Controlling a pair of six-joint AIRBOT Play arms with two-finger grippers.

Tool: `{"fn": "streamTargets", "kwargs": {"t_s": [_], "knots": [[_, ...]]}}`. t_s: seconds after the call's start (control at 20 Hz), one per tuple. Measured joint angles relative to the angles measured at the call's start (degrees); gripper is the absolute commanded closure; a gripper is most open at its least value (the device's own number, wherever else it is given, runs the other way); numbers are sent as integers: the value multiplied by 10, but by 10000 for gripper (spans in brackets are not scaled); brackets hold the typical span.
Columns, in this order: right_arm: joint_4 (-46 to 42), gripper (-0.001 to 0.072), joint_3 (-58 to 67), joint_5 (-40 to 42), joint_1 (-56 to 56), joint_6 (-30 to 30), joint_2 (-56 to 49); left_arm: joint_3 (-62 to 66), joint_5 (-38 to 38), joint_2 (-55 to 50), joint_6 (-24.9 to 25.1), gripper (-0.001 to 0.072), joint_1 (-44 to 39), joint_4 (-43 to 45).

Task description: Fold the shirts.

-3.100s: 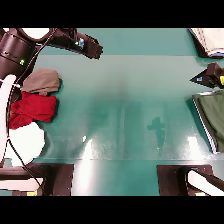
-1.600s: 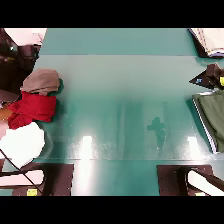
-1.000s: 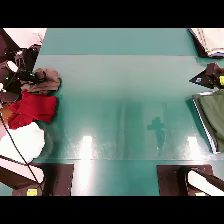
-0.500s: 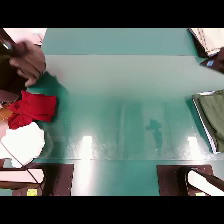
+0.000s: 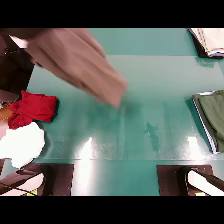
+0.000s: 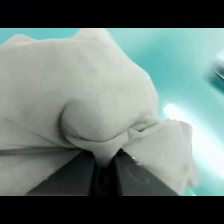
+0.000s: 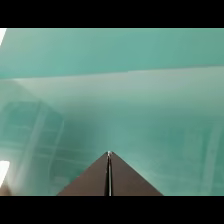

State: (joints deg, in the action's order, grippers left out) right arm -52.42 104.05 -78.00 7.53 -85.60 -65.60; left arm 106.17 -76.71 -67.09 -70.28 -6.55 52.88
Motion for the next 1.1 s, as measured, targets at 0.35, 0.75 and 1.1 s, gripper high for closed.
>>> {"fn": "streamTargets", "kwargs": {"t_s": [0.35, 0.75, 1.1], "knots": [[0, 699, 11, -52, 0, 0, 0, -113, 43, -120, 19, -4, -157, -3], [0, 699, 7, -100, 0, 1, 5, -146, 4, -185, -24, -3, -63, 9], [0, 698, -79, -65, 0, 1, 45, -341, 71, -198, 36, -3, -22, -36]]}}
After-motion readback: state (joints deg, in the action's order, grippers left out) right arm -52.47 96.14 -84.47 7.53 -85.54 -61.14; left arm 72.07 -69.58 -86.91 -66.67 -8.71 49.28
